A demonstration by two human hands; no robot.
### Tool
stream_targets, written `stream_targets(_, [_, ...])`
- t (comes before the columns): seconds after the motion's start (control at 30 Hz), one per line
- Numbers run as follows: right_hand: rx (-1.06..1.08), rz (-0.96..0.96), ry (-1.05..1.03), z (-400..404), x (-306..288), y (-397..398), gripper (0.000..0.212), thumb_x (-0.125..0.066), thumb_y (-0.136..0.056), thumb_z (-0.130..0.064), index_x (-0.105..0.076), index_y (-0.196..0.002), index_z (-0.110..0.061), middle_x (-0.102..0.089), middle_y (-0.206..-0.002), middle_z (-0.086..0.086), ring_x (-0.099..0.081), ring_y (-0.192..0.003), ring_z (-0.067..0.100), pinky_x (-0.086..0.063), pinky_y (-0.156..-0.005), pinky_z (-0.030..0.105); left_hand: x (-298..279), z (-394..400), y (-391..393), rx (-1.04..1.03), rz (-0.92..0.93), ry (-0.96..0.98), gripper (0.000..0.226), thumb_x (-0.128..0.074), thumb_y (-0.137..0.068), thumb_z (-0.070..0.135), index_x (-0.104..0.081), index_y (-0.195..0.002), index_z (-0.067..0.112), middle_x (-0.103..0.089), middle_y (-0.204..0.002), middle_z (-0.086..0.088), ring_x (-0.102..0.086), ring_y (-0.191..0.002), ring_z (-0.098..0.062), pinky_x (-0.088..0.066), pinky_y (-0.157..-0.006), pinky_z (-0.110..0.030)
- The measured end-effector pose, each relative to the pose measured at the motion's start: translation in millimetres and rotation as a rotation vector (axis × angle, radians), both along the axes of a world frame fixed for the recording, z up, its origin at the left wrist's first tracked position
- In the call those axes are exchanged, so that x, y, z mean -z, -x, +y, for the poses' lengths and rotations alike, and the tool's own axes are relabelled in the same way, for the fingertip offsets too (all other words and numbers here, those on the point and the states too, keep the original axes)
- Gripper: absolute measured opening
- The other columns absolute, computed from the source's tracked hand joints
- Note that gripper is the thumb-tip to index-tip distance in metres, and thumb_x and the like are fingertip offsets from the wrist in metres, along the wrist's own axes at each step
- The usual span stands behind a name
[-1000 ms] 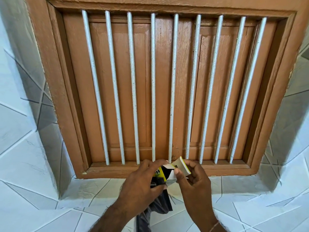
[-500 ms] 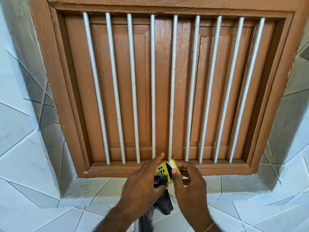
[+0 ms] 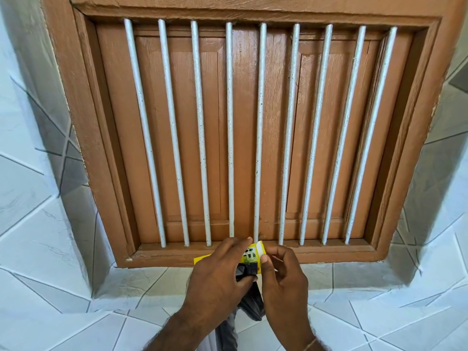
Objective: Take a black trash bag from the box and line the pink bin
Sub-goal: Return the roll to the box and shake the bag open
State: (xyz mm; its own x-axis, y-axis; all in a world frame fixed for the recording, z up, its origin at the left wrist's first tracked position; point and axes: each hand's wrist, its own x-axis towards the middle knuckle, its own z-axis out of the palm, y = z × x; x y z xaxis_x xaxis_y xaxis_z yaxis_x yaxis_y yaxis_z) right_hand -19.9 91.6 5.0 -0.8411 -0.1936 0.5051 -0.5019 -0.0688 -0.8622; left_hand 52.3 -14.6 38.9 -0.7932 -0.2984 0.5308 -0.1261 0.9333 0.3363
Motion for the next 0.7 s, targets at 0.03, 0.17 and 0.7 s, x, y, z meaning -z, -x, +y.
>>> stream_targets(0.03, [0.006, -0.018, 0.013, 0.4, -0.9, -0.7, 0.011, -0.062, -0.089, -0.018, -0.062, -0.096, -0.027, -0.072, -0.094, -0.011, -0.068, -0.088, 0.004, -0.054, -0.073, 0.009, -0.1, 0.7, 0.1, 0.0, 0.0, 0.003, 0.07, -0.057, -0.084, 0.058, -0.026, -0.145, 0.042, -0.032, -0.148, 0.025, -0.042, -0.129, 0.0, -0.038, -0.102, -0.015])
stream_targets(0.17, [0.034, -0.048, 0.039, 2.7, -3.5, -1.8, 0.013, -0.063, -0.089, -0.013, -0.059, -0.088, -0.026, -0.07, -0.084, -0.01, -0.066, -0.084, -0.001, -0.05, -0.065, 0.003, -1.2, 5.3, -0.1, -0.003, -0.013, 0.012, 0.07, -0.055, -0.086, 0.057, -0.023, -0.146, 0.041, -0.029, -0.151, 0.023, -0.041, -0.132, -0.002, -0.038, -0.104, -0.018])
stream_targets(0.7, [-0.091, -0.239, 0.059, 3.2, 1.7, 11.5, 0.011, -0.07, -0.084, -0.008, -0.075, -0.084, -0.017, -0.075, -0.095, -0.006, -0.068, -0.091, 0.007, -0.053, -0.076, 0.018, 0.2, 7.0, 8.5, -0.02, -0.095, -0.063, 0.07, -0.06, -0.082, 0.058, -0.034, -0.145, 0.038, -0.041, -0.146, 0.02, -0.047, -0.126, -0.004, -0.039, -0.102, -0.018])
